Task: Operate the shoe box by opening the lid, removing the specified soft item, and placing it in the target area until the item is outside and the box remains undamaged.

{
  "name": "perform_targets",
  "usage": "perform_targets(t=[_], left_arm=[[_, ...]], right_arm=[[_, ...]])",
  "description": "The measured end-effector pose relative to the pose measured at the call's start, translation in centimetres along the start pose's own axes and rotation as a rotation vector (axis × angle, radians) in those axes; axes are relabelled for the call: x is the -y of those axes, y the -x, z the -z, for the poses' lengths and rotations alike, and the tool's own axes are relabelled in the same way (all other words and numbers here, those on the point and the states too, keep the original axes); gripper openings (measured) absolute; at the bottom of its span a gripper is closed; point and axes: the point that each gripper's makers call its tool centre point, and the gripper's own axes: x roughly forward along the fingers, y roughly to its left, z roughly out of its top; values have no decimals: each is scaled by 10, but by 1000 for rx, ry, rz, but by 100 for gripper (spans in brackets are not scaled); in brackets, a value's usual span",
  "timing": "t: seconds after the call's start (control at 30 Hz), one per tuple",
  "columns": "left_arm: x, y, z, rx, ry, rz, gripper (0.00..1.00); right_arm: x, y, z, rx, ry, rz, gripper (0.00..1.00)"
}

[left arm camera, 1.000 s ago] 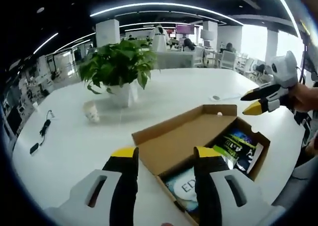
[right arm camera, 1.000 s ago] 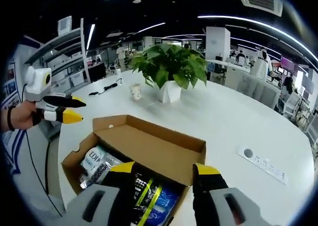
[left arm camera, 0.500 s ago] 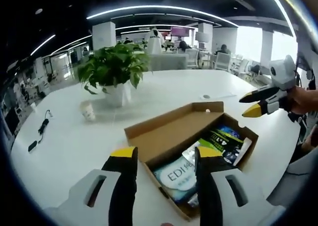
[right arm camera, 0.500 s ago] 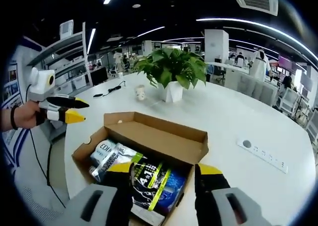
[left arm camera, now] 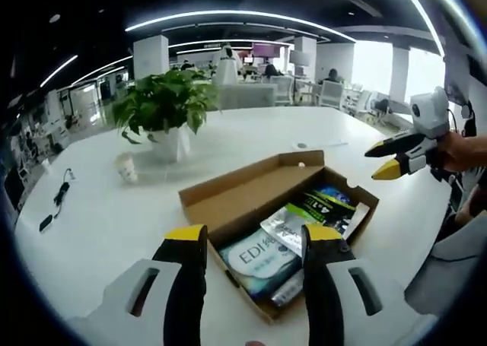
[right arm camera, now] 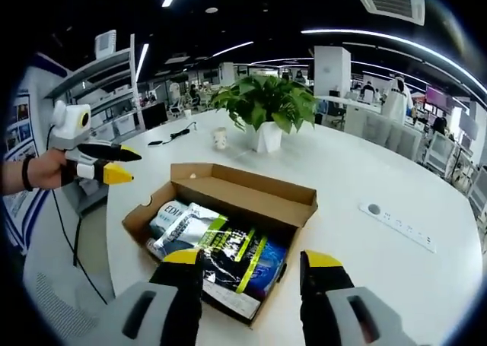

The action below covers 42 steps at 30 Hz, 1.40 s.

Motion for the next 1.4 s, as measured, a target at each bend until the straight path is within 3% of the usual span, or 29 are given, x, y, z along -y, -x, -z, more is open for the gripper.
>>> perform_targets(t=[0.53, 1.1, 1.4], left_arm=[[24, -6, 13, -34, 38, 52, 47], [45, -38, 29, -106, 83, 103, 43], [52, -51, 50, -163, 110, 110, 39]], right_arm=[[-21, -13, 14, -42, -10, -47, 46], [-23, -46, 29, -143, -48, -87, 44], [-18, -60, 35, -170, -91, -93, 43]])
